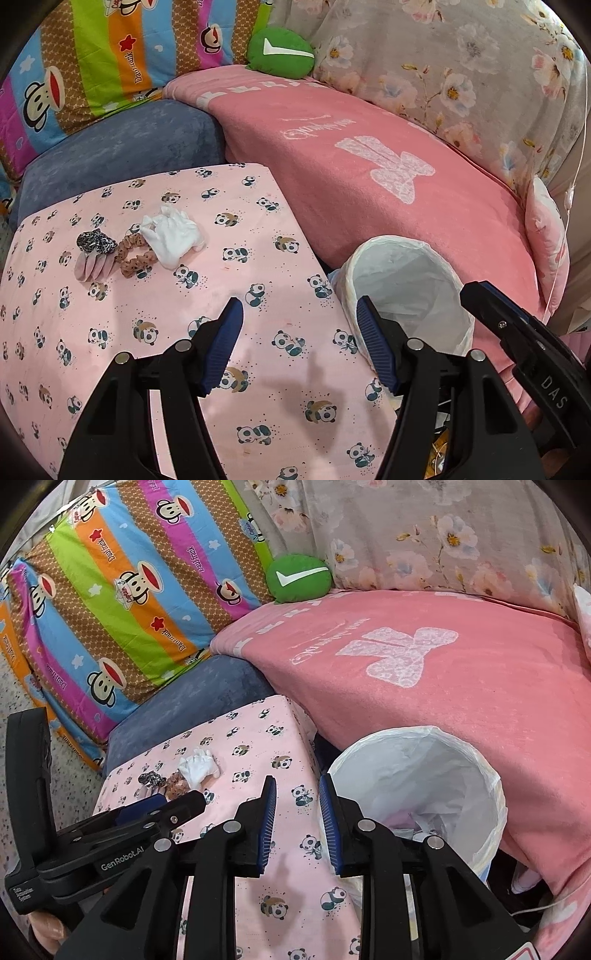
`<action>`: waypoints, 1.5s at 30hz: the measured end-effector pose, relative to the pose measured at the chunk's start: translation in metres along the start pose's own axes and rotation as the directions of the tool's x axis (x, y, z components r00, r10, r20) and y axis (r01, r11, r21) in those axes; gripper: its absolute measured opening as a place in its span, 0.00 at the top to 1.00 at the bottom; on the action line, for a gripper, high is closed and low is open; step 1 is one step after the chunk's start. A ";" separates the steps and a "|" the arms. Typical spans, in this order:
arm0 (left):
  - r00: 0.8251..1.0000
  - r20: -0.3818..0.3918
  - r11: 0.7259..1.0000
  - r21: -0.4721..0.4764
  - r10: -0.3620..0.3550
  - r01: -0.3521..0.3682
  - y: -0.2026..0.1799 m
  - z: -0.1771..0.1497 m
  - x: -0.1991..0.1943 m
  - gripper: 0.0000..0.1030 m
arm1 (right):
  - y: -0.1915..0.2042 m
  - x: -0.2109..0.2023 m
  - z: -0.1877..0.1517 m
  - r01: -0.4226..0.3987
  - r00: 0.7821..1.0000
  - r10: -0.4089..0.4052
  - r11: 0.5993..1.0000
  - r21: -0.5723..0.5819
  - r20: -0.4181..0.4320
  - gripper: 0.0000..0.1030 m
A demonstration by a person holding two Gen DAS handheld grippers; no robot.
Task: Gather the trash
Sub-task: 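Move both tools back over the pink mask and white glove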
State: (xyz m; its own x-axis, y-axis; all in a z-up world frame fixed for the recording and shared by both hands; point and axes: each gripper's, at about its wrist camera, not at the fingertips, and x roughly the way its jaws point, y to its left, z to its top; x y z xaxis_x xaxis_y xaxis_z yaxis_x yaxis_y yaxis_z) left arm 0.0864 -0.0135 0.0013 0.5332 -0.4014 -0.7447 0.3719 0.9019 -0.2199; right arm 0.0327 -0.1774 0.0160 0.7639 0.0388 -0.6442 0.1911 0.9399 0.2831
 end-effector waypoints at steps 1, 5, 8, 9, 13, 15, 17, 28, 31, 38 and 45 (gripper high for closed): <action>1.000 -0.001 1.000 -0.005 0.001 -0.001 0.003 0.000 0.000 0.41 | 0.003 0.001 0.000 -0.002 1.000 0.002 1.000 -0.004 -0.003 0.73; 1.000 -0.002 0.999 -0.031 0.011 -0.011 0.019 -0.002 -0.001 0.41 | 0.019 0.009 -0.002 -0.015 1.000 0.014 0.999 -0.032 -0.020 0.73; 1.000 -0.005 0.999 -0.050 0.020 -0.020 0.030 -0.004 -0.001 0.41 | 0.030 0.015 -0.003 -0.023 0.999 0.022 0.999 -0.048 -0.031 0.73; 1.000 -0.007 0.998 -0.057 0.023 -0.023 0.034 -0.004 -0.001 0.41 | 0.033 0.016 -0.003 -0.025 0.999 0.023 0.998 -0.052 -0.033 0.73; 0.999 -0.008 0.996 -0.082 0.036 -0.037 0.049 -0.006 -0.002 0.41 | 0.046 0.025 -0.006 -0.035 0.998 0.032 0.997 -0.071 -0.049 0.73; 0.999 -0.008 0.994 -0.096 0.046 -0.047 0.058 -0.007 -0.003 0.41 | 0.055 0.030 -0.007 -0.043 0.998 0.038 0.996 -0.084 -0.059 0.73; 0.998 -0.005 0.992 -0.105 0.064 -0.064 0.067 -0.008 -0.004 0.41 | 0.062 0.035 -0.009 -0.048 0.997 0.042 0.994 -0.094 -0.068 0.73; 0.985 -0.013 0.967 -0.192 0.170 -0.169 0.135 -0.011 -0.003 0.29 | 0.102 0.073 -0.016 -0.090 0.988 0.072 0.987 -0.130 -0.138 0.68; 0.980 -0.031 0.955 -0.222 0.197 -0.199 0.160 -0.011 0.002 0.29 | 0.113 0.090 -0.017 -0.107 0.983 0.086 0.986 -0.125 -0.162 0.68; 0.971 -0.065 0.930 -0.278 0.231 -0.240 0.204 -0.007 0.018 0.29 | 0.138 0.138 -0.018 -0.133 0.969 0.106 0.986 -0.106 -0.223 0.68; 0.968 -0.096 0.918 -0.308 0.231 -0.250 0.236 0.003 0.042 0.29 | 0.157 0.190 -0.012 -0.121 0.963 0.092 0.987 -0.103 -0.254 0.60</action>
State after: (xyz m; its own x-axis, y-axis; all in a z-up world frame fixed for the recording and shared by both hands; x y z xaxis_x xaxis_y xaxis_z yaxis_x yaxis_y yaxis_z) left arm 0.1990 0.1820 -0.0800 0.5295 -0.1648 -0.8321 -0.0259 0.9774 -0.2100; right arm 0.2003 -0.0186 -0.0702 0.5963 0.2097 -0.7749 0.0323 0.9582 0.2842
